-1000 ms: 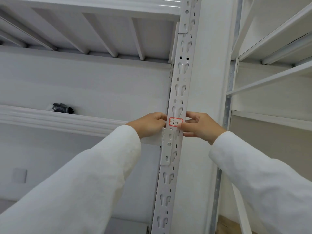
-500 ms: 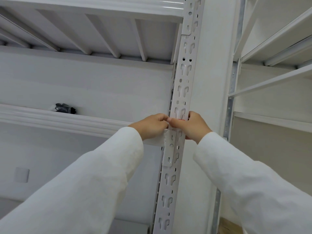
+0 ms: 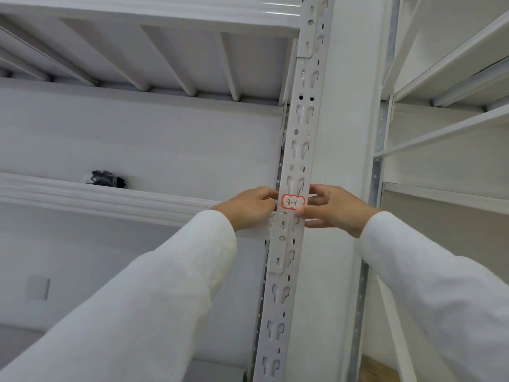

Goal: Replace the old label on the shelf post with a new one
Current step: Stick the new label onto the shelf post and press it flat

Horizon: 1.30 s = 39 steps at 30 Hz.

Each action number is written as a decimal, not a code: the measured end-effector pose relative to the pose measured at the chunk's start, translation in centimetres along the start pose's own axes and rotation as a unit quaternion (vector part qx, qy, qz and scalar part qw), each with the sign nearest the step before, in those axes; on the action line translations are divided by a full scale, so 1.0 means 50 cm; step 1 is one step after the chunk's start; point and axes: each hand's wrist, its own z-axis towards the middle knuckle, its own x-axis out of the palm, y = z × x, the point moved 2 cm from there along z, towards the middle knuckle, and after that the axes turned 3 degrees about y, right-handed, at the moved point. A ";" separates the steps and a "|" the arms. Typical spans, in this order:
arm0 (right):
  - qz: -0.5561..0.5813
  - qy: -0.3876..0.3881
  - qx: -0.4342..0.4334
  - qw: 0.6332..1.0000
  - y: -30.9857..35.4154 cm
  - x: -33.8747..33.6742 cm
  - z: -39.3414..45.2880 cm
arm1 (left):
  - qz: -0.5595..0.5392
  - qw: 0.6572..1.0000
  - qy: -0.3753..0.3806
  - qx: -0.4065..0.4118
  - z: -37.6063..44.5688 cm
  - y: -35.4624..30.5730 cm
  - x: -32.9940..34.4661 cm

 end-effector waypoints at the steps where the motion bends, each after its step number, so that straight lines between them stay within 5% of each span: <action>1: 0.014 0.016 0.004 1.000 -0.002 -0.003 -0.002 | 0.001 1.000 0.002 0.000 0.000 0.000 0.000; 5: 0.013 0.051 0.044 0.998 0.017 -0.002 -0.009 | -0.002 1.000 0.004 0.004 0.000 -0.001 0.000; 11: -0.110 -0.125 0.062 0.984 0.037 0.041 0.020 | -0.014 1.000 -0.002 0.010 0.004 0.006 0.000; 17: -0.022 -0.005 0.040 0.999 0.024 0.003 0.002 | -0.001 1.000 -0.003 0.004 0.002 0.005 0.001; 24: 0.041 0.037 0.000 0.998 -0.005 0.000 -0.008 | 0.004 1.000 -0.004 0.008 0.002 0.004 0.002; 29: -0.067 0.019 0.011 0.998 0.018 0.006 -0.009 | 0.007 1.000 -0.006 0.010 0.001 0.002 0.003; 35: -0.129 -0.138 0.019 0.982 0.018 0.044 0.017 | 0.002 1.000 -0.010 0.001 0.011 0.015 0.003; 39: -0.109 -0.048 0.006 0.993 0.015 0.015 0.006 | 0.008 1.000 -0.008 0.004 0.008 0.013 0.004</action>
